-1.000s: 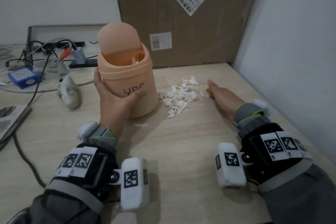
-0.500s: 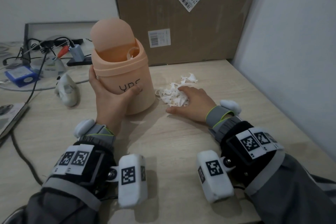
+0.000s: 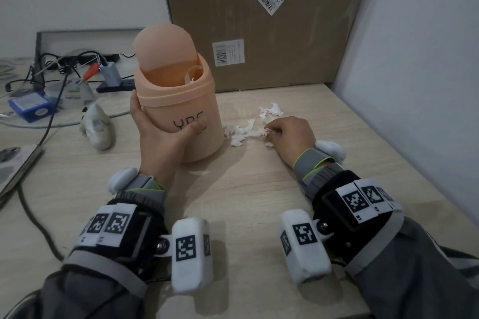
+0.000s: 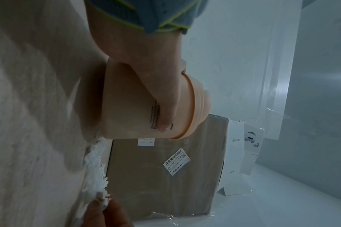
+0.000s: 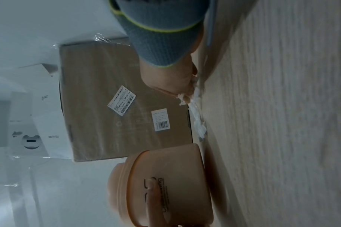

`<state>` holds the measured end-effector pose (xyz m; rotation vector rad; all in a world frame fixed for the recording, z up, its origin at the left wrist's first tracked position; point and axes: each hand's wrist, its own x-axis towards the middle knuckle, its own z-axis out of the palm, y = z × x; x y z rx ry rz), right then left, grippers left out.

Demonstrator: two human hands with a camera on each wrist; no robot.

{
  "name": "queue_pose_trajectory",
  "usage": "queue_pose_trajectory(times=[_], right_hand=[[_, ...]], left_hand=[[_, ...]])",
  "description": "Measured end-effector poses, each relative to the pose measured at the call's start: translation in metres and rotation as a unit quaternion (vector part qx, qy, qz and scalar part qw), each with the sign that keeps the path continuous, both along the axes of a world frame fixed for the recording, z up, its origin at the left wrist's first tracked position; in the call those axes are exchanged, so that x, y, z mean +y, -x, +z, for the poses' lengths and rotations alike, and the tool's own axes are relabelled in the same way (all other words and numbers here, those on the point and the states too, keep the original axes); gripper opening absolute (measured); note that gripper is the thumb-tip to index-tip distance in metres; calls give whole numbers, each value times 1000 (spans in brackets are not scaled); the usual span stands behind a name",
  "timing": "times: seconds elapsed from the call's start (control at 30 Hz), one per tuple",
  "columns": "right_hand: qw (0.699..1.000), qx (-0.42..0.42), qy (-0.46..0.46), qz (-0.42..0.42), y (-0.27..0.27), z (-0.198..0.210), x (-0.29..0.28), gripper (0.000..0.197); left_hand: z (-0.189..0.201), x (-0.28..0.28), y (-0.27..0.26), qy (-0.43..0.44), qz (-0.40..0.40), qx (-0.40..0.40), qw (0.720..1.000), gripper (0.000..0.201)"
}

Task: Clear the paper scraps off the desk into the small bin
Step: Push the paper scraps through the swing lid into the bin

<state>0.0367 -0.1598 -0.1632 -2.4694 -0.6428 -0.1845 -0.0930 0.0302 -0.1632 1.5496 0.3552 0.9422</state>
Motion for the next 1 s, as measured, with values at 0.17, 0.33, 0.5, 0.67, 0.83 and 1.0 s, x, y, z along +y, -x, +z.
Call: queue_pose_trajectory(times=[0.17, 0.33, 0.5, 0.67, 0.83, 1.0], right_hand=[[991, 3, -116, -59, 0, 2, -2, 30], [974, 68, -209, -62, 0, -1, -1, 30], [936, 157, -303, -83, -2, -6, 0, 33], [919, 208, -319, -103, -7, -8, 1, 23], [927, 230, -288, -68, -6, -9, -2, 28], [920, 197, -331, -72, -9, -12, -1, 11]], left_hand=[[0, -1, 0, -6, -2, 0, 1000, 128], [0, -1, 0, -10, -3, 4, 1000, 131], [-1, 0, -1, -13, -4, 8, 1000, 131], [-1, 0, -1, -11, -6, 12, 1000, 132], [-1, 0, -1, -15, -10, 12, 1000, 131], [0, 0, 0, -22, -14, 16, 1000, 132]])
